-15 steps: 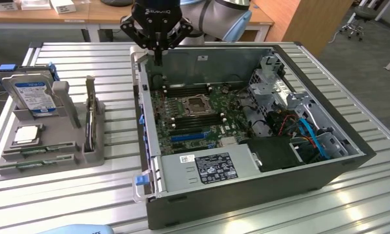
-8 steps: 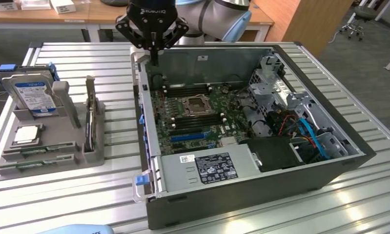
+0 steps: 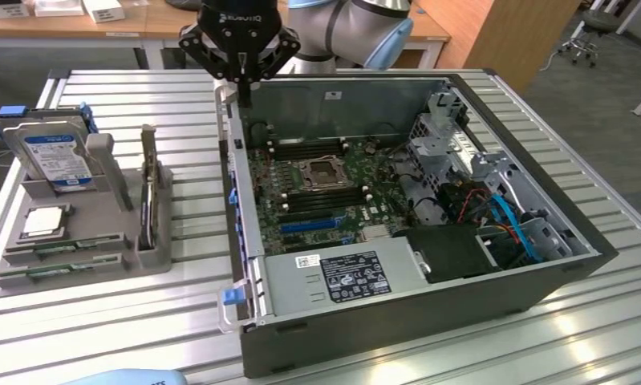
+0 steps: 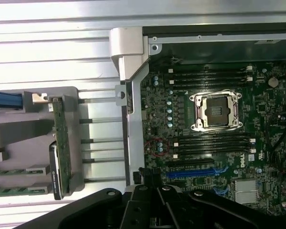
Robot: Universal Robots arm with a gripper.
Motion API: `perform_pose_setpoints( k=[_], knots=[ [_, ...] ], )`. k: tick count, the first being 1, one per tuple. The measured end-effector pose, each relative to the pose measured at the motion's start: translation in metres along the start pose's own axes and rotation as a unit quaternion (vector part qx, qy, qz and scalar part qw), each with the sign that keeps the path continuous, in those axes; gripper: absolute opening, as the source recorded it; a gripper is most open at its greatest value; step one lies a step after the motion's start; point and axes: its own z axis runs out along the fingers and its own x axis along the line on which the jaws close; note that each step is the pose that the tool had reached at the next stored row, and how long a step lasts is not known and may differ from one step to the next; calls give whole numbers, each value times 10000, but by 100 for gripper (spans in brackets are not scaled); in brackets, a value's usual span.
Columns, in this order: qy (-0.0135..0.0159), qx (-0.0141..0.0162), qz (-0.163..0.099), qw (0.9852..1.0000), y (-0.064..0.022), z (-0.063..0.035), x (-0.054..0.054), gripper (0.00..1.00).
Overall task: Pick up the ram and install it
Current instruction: 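Reach for the ram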
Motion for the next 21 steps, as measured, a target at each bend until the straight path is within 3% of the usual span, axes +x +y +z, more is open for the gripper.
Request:
perform_pose_setpoints(
  k=[21],
  knots=[
    [0, 5, 0, 10000, 47, 11, 302, 10]
  ],
)
